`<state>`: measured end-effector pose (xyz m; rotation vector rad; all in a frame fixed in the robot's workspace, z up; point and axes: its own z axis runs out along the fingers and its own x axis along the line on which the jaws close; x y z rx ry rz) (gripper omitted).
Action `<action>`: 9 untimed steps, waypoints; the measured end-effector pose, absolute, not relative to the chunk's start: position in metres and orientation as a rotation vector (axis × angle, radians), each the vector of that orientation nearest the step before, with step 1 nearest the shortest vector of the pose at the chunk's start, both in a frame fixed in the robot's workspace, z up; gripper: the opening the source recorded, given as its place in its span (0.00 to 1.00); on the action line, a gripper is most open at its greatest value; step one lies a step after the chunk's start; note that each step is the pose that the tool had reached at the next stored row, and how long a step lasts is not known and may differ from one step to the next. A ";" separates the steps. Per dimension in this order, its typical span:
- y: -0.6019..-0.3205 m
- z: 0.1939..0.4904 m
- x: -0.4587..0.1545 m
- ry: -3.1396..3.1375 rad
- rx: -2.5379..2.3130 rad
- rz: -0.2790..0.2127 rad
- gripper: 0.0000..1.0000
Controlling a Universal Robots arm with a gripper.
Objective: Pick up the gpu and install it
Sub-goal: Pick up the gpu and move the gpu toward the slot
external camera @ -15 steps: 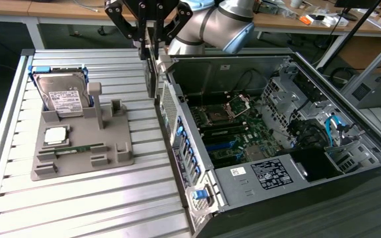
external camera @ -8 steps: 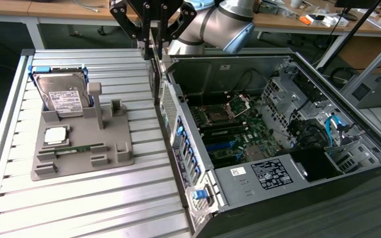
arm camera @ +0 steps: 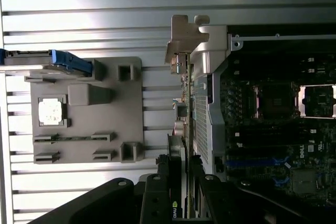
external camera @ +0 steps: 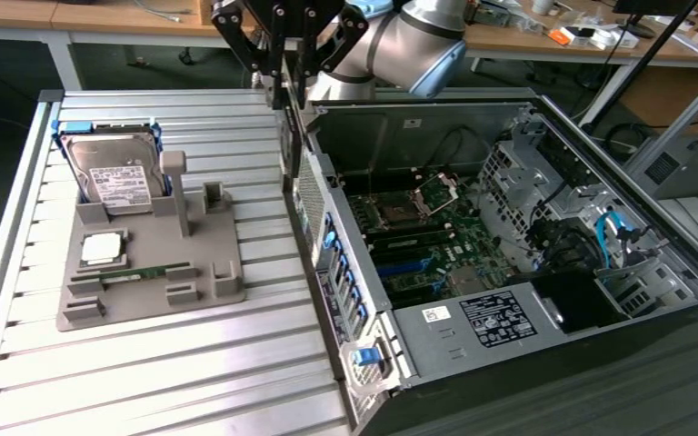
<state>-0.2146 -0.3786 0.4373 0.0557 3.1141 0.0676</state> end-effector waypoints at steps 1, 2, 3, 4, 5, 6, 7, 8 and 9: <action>-0.379 0.437 -0.214 3.114 0.056 0.068 0.27; -0.379 0.437 -0.213 3.114 0.056 0.068 0.27; -0.379 0.437 -0.211 3.114 0.056 0.068 0.27; -0.379 0.437 -0.210 3.114 0.056 0.068 0.27; -0.379 0.437 -0.209 3.114 0.056 0.068 0.27; -0.379 0.437 -0.208 3.114 0.056 0.067 0.27; -0.379 0.437 -0.207 3.114 0.056 0.068 0.27; -0.379 0.437 -0.205 3.114 0.056 0.068 0.27; -0.379 0.437 -0.203 3.114 0.056 0.068 0.27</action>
